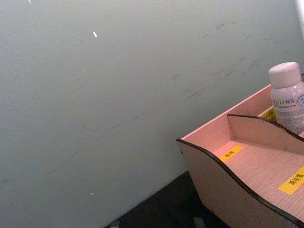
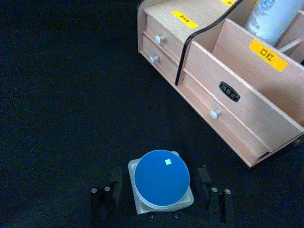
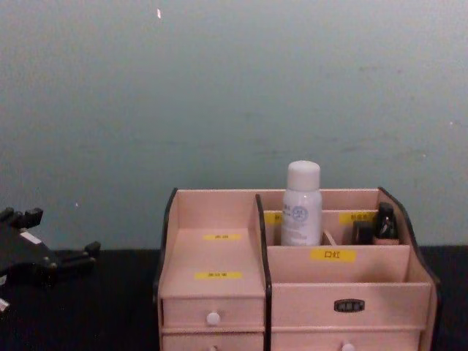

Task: Pick up the facial cleanser and watermelon frost from the table and place them into the tiered storage box.

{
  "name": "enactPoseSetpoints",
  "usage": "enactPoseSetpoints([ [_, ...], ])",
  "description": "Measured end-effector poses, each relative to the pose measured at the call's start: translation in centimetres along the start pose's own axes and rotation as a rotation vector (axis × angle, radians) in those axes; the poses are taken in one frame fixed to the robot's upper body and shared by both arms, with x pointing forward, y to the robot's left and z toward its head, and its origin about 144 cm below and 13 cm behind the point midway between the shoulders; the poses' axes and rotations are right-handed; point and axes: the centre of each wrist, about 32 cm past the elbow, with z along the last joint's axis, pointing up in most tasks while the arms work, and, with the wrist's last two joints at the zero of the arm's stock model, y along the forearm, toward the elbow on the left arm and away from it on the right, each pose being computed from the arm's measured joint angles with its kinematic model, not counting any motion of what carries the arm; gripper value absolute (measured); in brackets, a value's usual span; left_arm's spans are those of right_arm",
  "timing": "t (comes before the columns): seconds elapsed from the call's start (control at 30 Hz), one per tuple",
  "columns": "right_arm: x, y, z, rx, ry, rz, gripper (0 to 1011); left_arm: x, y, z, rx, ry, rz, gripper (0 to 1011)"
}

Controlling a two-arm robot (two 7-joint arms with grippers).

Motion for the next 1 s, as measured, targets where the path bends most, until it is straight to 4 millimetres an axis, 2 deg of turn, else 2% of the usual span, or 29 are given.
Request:
enactPoseSetpoints([
  [1.0, 0.04, 0.67, -0.36, -0.020, 0.026, -0.007, 1000, 0.00, 0.00, 0.00, 0.000, 0.000, 0.000, 1001],
])
